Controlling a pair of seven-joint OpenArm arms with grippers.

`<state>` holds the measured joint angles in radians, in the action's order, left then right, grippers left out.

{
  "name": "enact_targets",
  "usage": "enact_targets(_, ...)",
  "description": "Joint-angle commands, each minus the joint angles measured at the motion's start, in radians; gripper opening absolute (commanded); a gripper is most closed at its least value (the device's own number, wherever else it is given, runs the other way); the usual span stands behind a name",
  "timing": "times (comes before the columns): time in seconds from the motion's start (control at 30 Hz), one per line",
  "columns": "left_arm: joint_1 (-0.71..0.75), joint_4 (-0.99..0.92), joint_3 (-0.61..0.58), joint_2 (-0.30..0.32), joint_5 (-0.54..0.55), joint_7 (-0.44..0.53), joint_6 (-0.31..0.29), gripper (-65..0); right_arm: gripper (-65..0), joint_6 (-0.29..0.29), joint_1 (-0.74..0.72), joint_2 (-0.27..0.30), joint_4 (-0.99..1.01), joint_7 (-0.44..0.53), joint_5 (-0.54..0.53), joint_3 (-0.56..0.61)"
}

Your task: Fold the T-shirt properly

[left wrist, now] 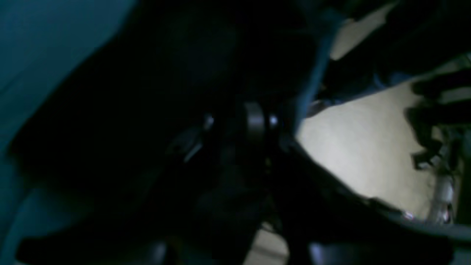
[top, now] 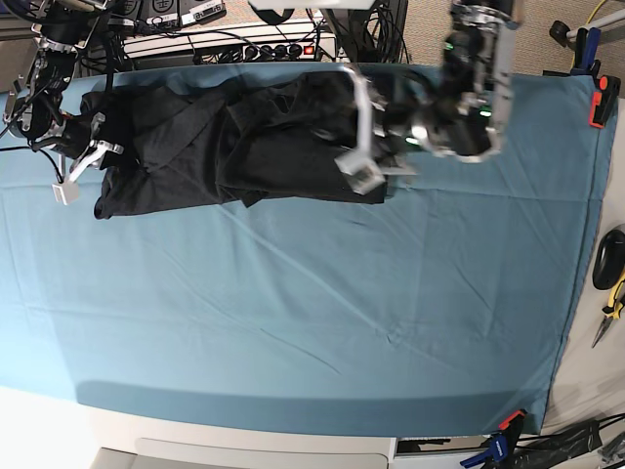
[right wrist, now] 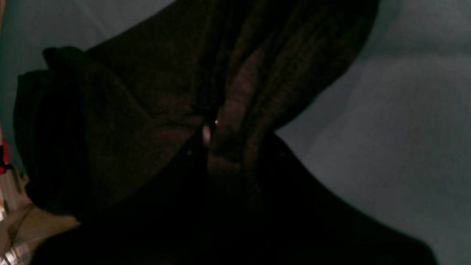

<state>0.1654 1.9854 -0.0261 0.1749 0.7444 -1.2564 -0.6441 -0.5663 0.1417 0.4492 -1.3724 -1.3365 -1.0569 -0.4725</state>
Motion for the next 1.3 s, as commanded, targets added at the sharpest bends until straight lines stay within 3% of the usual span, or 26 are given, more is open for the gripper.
enact_targets(0.0, -0.002, 0.019, 0.031, 0.014, 0.019, 0.015, -0.001, -52.4, -65.0, -0.014, 0.008, 0.0, -0.04, -0.06, -0.004, 0.006)
enact_targets(0.13, 0.025, 0.019, 0.156, 0.063, 0.05, 0.016, -0.002, -52.4, -65.0, -0.022, 0.029, -0.06, -0.257, -0.06, 0.01, 0.009)
enact_targets(0.27, 0.058, 0.019, 0.254, 0.086, 0.083, 0.015, -0.005, -52.4, -65.0, -0.027, 0.089, -0.169, -0.483, -0.025, 0.101, 0.053)
enact_targets(0.47, 0.09, 0.019, 0.346, 0.094, 0.087, 0.016, -0.005, -52.4, -65.0, -0.024, 0.175, -0.349, -0.633, 0.059, 0.193, 0.27)
enact_targets(0.6, 0.093, 0.019, 0.357, 0.095, 0.087, 0.015, -0.005, -52.4, -65.0, -0.023, 0.176, -0.417, -0.634, 0.14, 0.31, 0.432)
enact_targets(0.8, 0.103, 0.019, 0.357, 0.094, 0.087, 0.016, -0.005, -52.4, -65.0, 0.035, 0.149, -0.441, -0.634, 0.22, 0.513, 0.608)
enact_targets(1.03, 0.103, 0.019, 0.357, 0.094, 0.087, 0.019, -0.005, -52.4, -65.0, 0.107, 0.143, -0.441, -0.634, 0.31, 0.649, 0.703)
enact_targets(1.27, 0.104, 0.019, 0.357, 0.094, 0.087, 0.019, -0.005, -52.4, -65.0, 0.115, 0.143, -0.441, -0.634, 0.314, 0.673, 0.721)
